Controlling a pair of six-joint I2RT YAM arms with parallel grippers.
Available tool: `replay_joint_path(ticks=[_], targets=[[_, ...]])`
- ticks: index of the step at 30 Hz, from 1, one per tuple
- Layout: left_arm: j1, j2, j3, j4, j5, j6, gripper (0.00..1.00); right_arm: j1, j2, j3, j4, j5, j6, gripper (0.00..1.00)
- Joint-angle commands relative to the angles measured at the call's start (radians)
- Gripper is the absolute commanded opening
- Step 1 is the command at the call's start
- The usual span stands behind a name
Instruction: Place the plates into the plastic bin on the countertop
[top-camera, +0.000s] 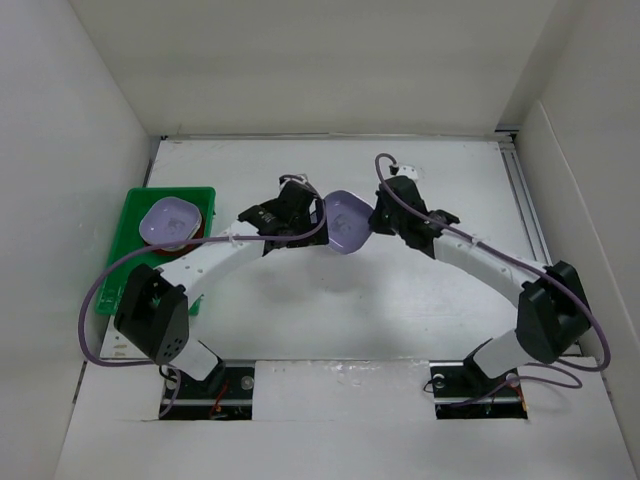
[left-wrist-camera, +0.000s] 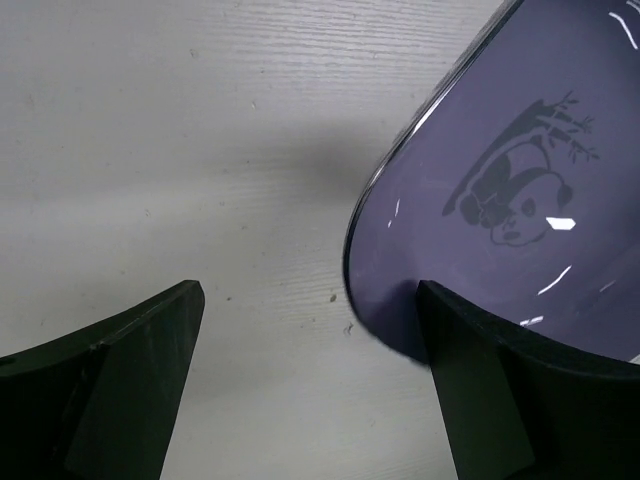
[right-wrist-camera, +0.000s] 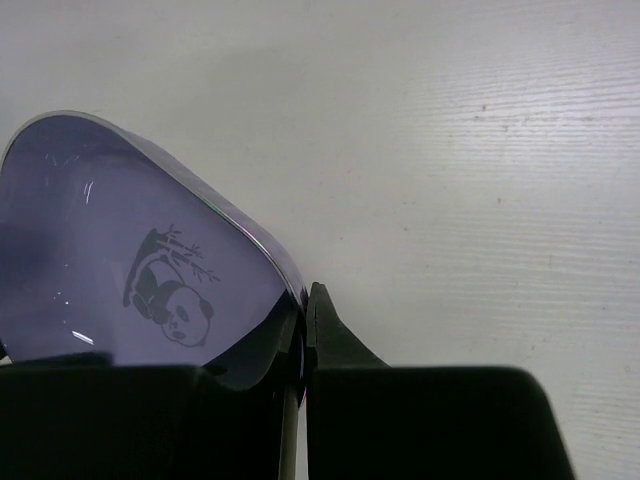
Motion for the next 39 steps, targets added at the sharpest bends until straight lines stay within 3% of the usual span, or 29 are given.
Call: replay_joint_path(ticks=[1,3,4,6,7,11,12,13,14,15,16,17,18,22,26,34,39], targets=[[0.002,-0.002,-0.025,0.029,0.002,-0.007,0.84,0.026,-0.076,-0.01,0.133,-0.064,0.059,0.0],[0.002,-0.002,-0.025,0.029,-0.007,-0.025,0.75,0.051,-0.085,-0.01,0.133,-0.074,0.059,0.0],[0.002,-0.002,-0.025,0.029,-0.018,-0.025,0.65,0.063,-0.085,-0.01,0.133,-0.065,0.07,0.0],[0.002,-0.013,-0.025,0.018,-0.051,-0.066,0.55,0.063,-0.094,-0.019,0.133,-0.055,0.082,0.0],[0.002,-0.023,-0.025,0.018,-0.061,-0.079,0.41,0.074,-0.103,-0.019,0.142,-0.054,0.093,0.0],[0.014,-0.055,-0.045,0.018,-0.087,-0.147,0.03,0.092,-0.113,-0.042,0.151,-0.001,0.113,0.0],[0.028,-0.071,-0.045,0.018,-0.097,-0.157,0.0,0.103,-0.113,-0.042,0.151,-0.001,0.113,0.0],[0.043,-0.086,-0.045,0.018,-0.098,-0.157,0.0,0.103,-0.113,-0.042,0.151,0.008,0.113,0.03],[0.044,-0.086,-0.045,0.018,-0.107,-0.168,0.0,0.103,-0.113,-0.051,0.151,0.008,0.113,0.14],[0.056,-0.1,-0.045,-0.005,-0.122,-0.18,0.0,0.103,-0.125,-0.052,0.151,0.021,0.113,0.34],[0.066,-0.109,-0.031,-0.021,-0.16,-0.18,0.0,0.103,-0.125,-0.064,0.151,0.031,0.113,0.79],[0.076,-0.109,-0.019,-0.038,-0.176,-0.194,0.0,0.092,-0.143,-0.064,0.139,0.059,0.113,0.93],[0.091,-0.118,0.001,-0.051,-0.176,-0.194,0.0,0.092,-0.155,-0.088,0.13,0.071,0.113,1.0],[0.25,-0.14,0.01,-0.06,-0.135,-0.172,0.0,0.037,-0.235,-0.143,0.118,0.081,0.104,1.0],[0.529,-0.149,0.021,-0.06,-0.064,-0.087,0.0,0.005,-0.277,-0.191,0.108,0.059,0.069,1.0],[0.942,-0.051,0.094,-0.031,0.224,0.113,0.0,-0.063,-0.312,-0.251,0.108,-0.047,0.01,1.0],[1.022,0.084,0.164,-0.08,0.226,0.122,0.0,-0.083,-0.312,-0.26,0.118,-0.099,-0.027,1.0]])
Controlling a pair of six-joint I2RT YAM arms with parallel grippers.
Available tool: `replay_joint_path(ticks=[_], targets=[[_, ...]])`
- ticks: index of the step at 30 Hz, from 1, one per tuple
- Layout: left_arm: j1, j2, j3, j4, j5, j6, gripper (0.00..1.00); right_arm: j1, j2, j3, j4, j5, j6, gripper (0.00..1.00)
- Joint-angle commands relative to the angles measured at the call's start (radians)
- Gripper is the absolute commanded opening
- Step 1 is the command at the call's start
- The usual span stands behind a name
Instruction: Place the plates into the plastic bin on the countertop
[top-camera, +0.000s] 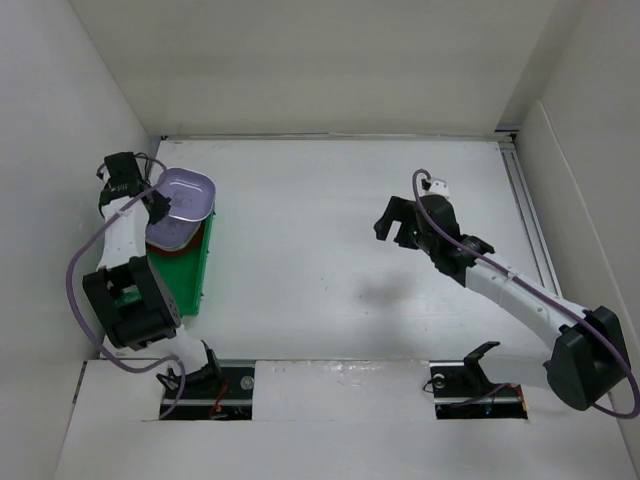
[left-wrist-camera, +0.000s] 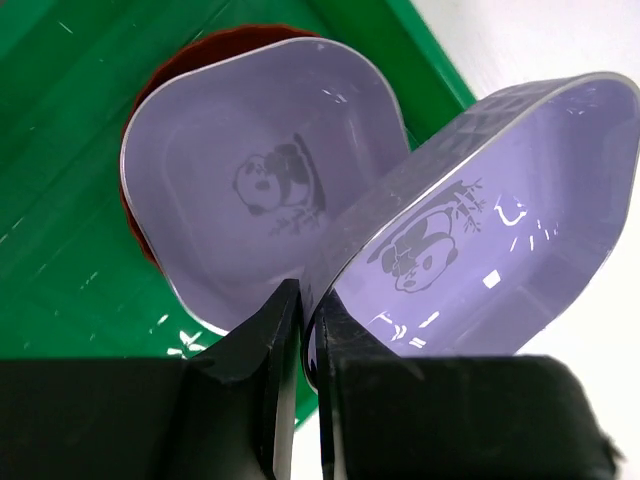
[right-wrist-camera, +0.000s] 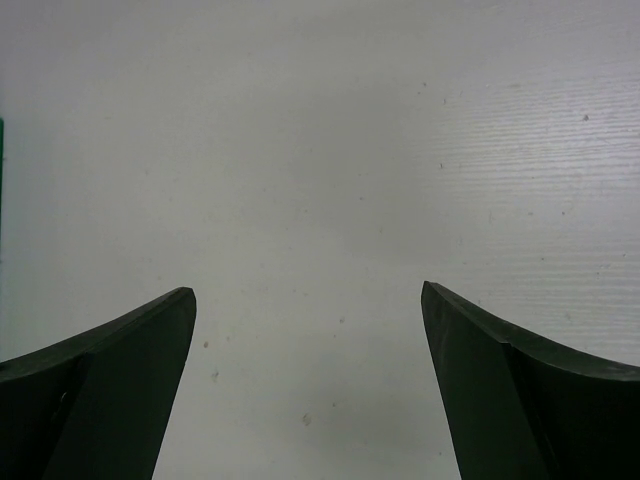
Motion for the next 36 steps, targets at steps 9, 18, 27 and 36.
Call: replay_joint_path(ticks=[9,18,27,36], targets=[[0.129,0.054,0.045,-0.005,0.104,0.035,0.0,-0.009,-0.024,-0.01,0.039,-0.091,-0.086,1.0],[0.129,-0.011,0.016,-0.055,-0.041,0.017,0.0,0.0,-0.015,-0.01,0.05,-0.11,-0.086,1.0],[0.17,-0.069,0.016,-0.068,-0.059,0.003,0.0,0.029,-0.036,-0.019,0.04,-0.11,-0.077,1.0],[0.17,-0.104,-0.044,-0.002,-0.043,0.035,0.07,0.029,-0.076,-0.019,-0.002,-0.088,-0.077,1.0]])
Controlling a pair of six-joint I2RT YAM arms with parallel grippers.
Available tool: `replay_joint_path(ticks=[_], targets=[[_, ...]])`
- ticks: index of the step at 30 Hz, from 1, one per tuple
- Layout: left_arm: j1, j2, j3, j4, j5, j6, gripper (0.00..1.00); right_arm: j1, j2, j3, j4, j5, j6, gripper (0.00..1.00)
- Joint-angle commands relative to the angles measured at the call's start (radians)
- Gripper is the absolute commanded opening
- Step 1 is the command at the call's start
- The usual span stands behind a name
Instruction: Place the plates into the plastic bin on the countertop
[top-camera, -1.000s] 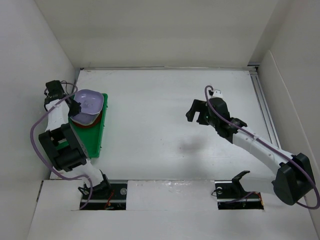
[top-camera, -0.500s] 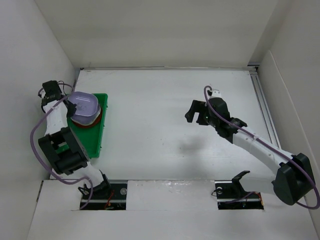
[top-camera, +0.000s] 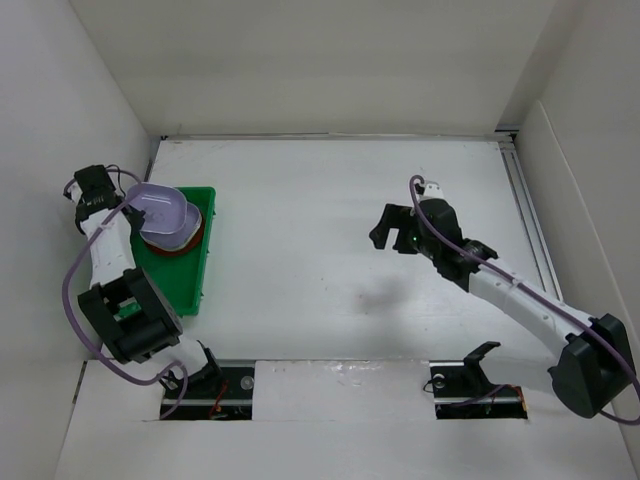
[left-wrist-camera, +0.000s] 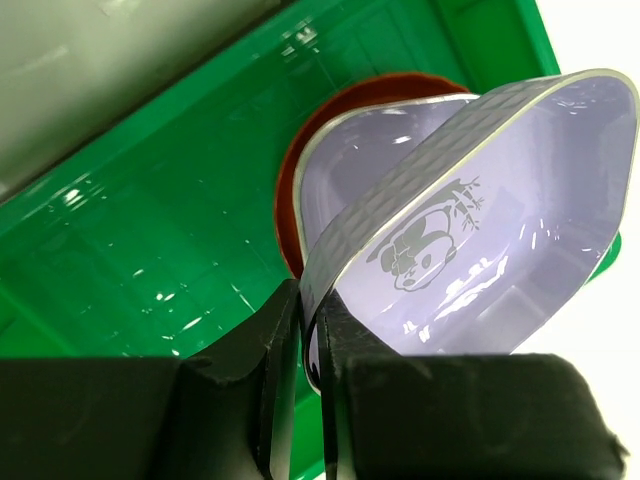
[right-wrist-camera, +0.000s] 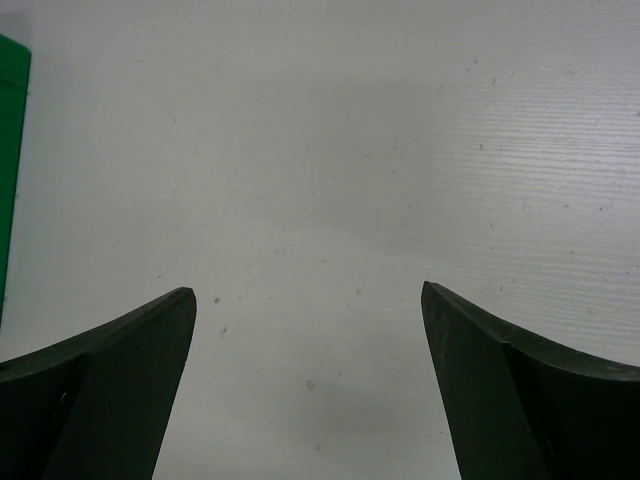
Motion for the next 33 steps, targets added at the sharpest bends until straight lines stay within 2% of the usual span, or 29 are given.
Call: replay_joint_path(ticks=[1,5,7,8,10,11,12,13,14,17,19,21,24,27,33], targets=[[0.003,-0.043,-0.015,0.052,0.059,0.031,0.07,0.007,-0.035,0.004,0.009,0.013,-0.006,1.0],[0.003,-0.031,-0.036,0.061,0.073,0.031,0.06,0.007,-0.056,-0.005,0.0,0.033,-0.015,1.0],[0.003,-0.041,-0.047,0.072,0.073,0.031,0.1,0.007,-0.056,-0.005,-0.009,0.033,-0.015,1.0],[0.003,-0.041,-0.047,0.058,0.046,0.031,0.24,0.007,-0.056,-0.005,-0.009,0.033,-0.015,1.0],[0.003,-0.073,-0.047,0.049,0.035,0.031,0.4,0.007,-0.056,-0.005,-0.009,0.033,-0.015,1.0],[0.003,-0.086,-0.047,0.049,0.035,0.021,0.56,0.016,-0.056,-0.005,-0.009,0.033,-0.015,1.0],[0.003,-0.096,-0.047,0.049,0.035,0.01,0.56,0.017,-0.056,-0.005,-0.009,0.033,-0.015,1.0],[0.003,-0.107,-0.047,0.049,0.035,0.01,0.68,0.017,-0.056,-0.005,-0.009,0.033,-0.015,1.0],[0.003,-0.133,-0.035,0.038,0.035,0.01,0.99,0.017,-0.065,-0.005,-0.018,0.033,-0.015,1.0],[-0.029,-0.213,-0.007,-0.006,0.003,0.0,1.0,0.026,-0.065,-0.005,-0.018,0.043,-0.015,1.0],[-0.096,-0.283,-0.007,-0.006,-0.074,-0.012,1.0,0.026,-0.075,-0.005,-0.018,0.052,-0.015,1.0],[-0.173,-0.39,-0.076,0.032,-0.134,-0.023,1.0,0.026,-0.075,-0.005,-0.018,0.052,-0.024,1.0],[-0.173,-0.428,-0.133,0.035,-0.175,-0.012,1.0,0.026,-0.094,0.004,-0.04,0.061,-0.024,1.0],[-0.173,-0.46,-0.171,0.035,-0.056,-0.021,1.0,0.055,-0.131,0.045,-0.084,0.072,-0.036,1.0],[-0.173,-0.662,-0.292,0.032,0.157,0.004,1.0,0.142,-0.283,0.116,-0.225,0.179,-0.081,1.0]])
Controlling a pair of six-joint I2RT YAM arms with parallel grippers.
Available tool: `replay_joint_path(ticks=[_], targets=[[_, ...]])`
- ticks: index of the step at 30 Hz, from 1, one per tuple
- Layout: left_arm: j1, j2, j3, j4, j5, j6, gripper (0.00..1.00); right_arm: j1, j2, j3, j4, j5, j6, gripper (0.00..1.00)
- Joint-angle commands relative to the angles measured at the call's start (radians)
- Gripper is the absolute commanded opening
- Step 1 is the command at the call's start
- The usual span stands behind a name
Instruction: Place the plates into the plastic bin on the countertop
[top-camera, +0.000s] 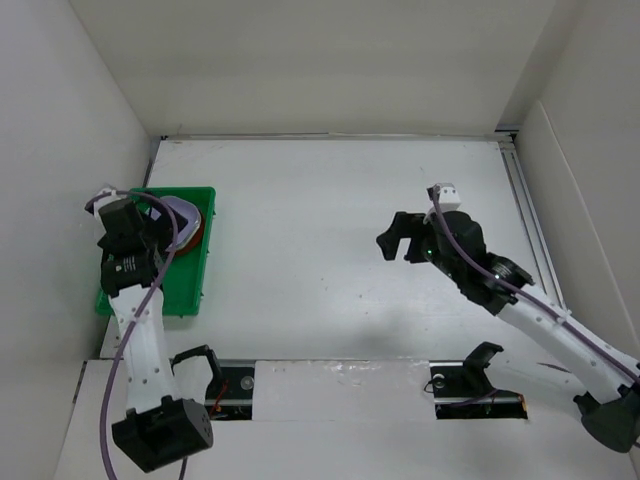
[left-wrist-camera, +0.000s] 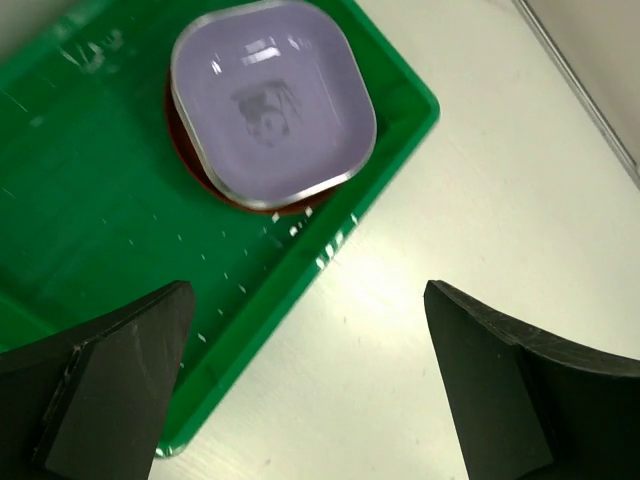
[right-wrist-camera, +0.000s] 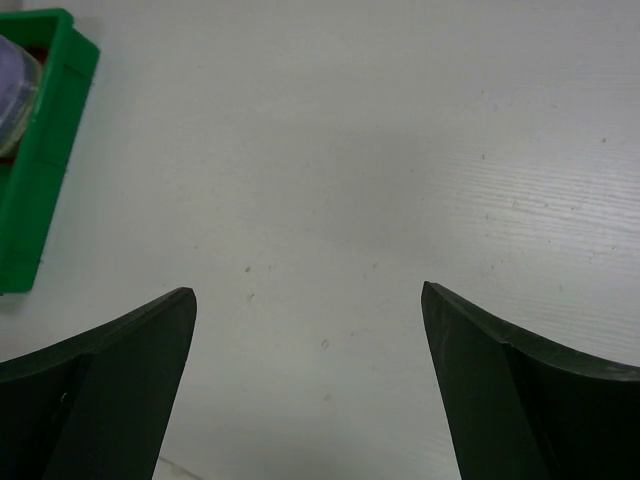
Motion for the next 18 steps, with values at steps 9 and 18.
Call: replay_joint_path(ticks=[9,18], targets=[[0.0,-0.501,-0.077,-0.135,0.326,0.012,1.0,0.102,-0.338,0.237,-0.353,0.146,-0.104,1.0],[0.0,-0.746,-0.149,-0.262,0.208,-0.054,1.0,0.102,-0.426,0.356,-0.499,0.157,-0.124,1.0]])
